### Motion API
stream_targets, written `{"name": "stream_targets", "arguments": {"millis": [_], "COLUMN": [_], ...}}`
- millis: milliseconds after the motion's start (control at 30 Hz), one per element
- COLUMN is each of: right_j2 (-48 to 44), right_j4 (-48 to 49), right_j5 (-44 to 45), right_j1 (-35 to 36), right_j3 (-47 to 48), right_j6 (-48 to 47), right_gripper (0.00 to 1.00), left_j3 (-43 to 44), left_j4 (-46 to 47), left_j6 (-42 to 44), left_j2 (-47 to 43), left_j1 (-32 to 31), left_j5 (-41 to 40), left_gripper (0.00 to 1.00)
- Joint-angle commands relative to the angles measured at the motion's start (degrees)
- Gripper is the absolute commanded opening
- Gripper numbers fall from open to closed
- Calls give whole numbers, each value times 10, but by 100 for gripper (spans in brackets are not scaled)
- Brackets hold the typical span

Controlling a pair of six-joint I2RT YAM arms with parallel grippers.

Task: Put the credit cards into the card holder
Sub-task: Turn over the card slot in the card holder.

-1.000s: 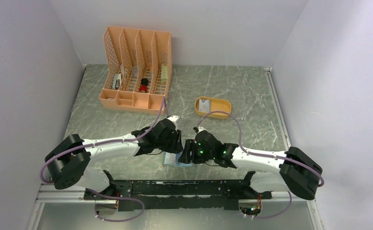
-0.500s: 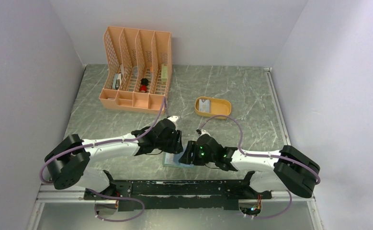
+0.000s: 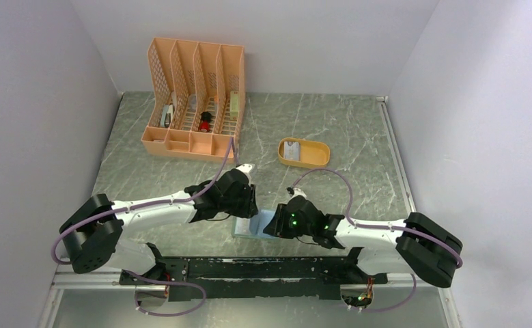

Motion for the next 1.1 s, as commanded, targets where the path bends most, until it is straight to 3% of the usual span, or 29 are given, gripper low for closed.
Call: {"name": "stream_targets", "arguments": {"millis": [0, 100, 333, 467, 1067], "right_j2": [4, -6, -91, -87, 10], "right_j4": [-60, -54, -22, -24, 9], "right_j5": [20, 16, 5, -6, -14], "right_j1": [-4, -4, -2, -2, 9], "right_j3": [-22, -28, -30, -5, 55], "right_j6": [-8, -6, -5, -17, -16], "right_gripper": [34, 37, 55, 61, 66], "left_j3": [10, 12, 20, 23, 23], "left_j4": [-7, -4, -2, -1, 11], "left_j6": [9, 11, 10, 10, 7], "left_j2": [0, 3, 10, 14, 23], "left_j1": [-4, -4, -4, -4, -6], "left_j5": [-12, -7, 3, 6, 19], "left_gripper": [34, 33, 28, 27, 25]}}
